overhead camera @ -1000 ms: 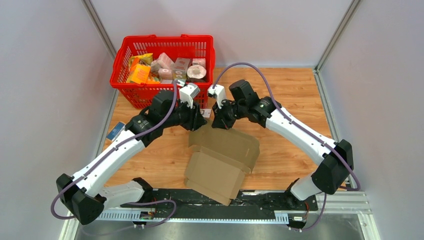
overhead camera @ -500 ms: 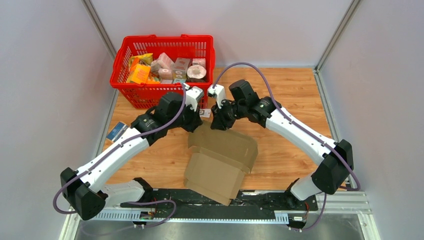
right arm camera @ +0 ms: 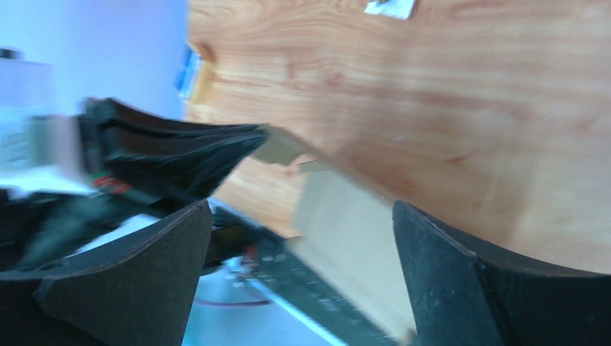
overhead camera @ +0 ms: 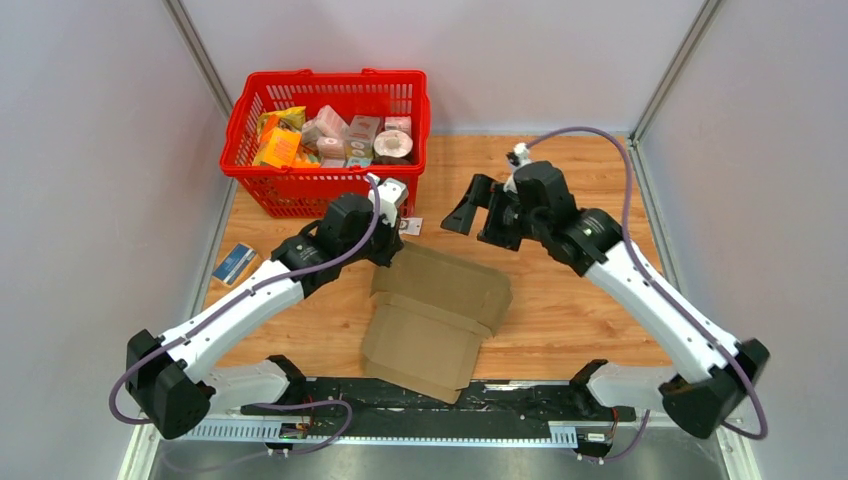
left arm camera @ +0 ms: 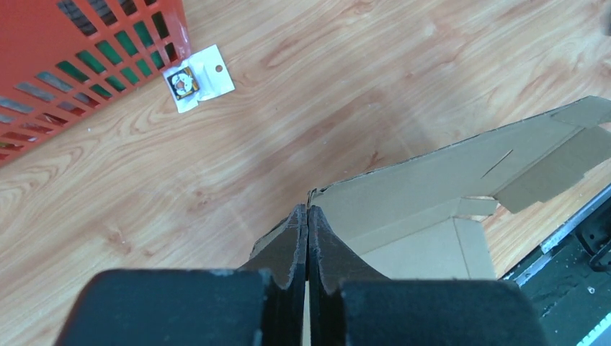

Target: Fold the paper box

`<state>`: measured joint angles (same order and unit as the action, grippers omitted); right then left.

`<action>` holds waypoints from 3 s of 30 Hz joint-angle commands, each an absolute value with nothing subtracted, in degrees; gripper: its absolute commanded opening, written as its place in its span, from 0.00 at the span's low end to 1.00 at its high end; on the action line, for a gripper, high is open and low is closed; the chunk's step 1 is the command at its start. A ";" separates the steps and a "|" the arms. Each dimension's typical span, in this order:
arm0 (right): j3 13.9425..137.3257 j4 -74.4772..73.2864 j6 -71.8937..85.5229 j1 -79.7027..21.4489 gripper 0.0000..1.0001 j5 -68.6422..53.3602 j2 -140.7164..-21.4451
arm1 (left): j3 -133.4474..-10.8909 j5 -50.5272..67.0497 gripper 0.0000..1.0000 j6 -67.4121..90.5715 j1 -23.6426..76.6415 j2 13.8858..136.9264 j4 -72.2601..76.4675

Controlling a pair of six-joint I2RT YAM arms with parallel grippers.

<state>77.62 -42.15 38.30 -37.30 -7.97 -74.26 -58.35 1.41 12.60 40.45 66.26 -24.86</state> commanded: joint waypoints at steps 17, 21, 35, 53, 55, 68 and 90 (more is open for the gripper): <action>60.73 -33.75 108.19 -40.87 0.65 2.02 -69.43 | -52.82 -0.26 0.00 14.06 41.31 60.82 -16.53; 60.73 -33.05 108.63 -40.87 0.63 1.32 -71.89 | -52.47 -0.26 0.00 13.62 41.22 60.21 -16.44; 58.80 -29.71 110.65 -41.13 0.50 -1.23 -74.53 | -51.77 -1.14 0.00 14.06 41.66 59.24 -14.50; 56.43 -26.63 112.06 -41.13 0.32 -2.46 -74.97 | -51.86 -3.07 0.00 14.68 42.71 58.71 -14.24; 56.16 -25.58 112.24 -41.13 0.26 -2.90 -75.15 | -51.59 -3.08 0.00 14.85 42.71 58.45 -13.89; 58.71 -22.51 100.38 -41.05 0.00 6.50 -76.64 | -45.88 -5.97 0.49 21.18 42.71 47.29 -16.96; 32.96 22.32 86.31 -41.31 0.00 6.24 -76.99 | -37.71 -8.43 0.46 26.46 42.45 49.39 -18.63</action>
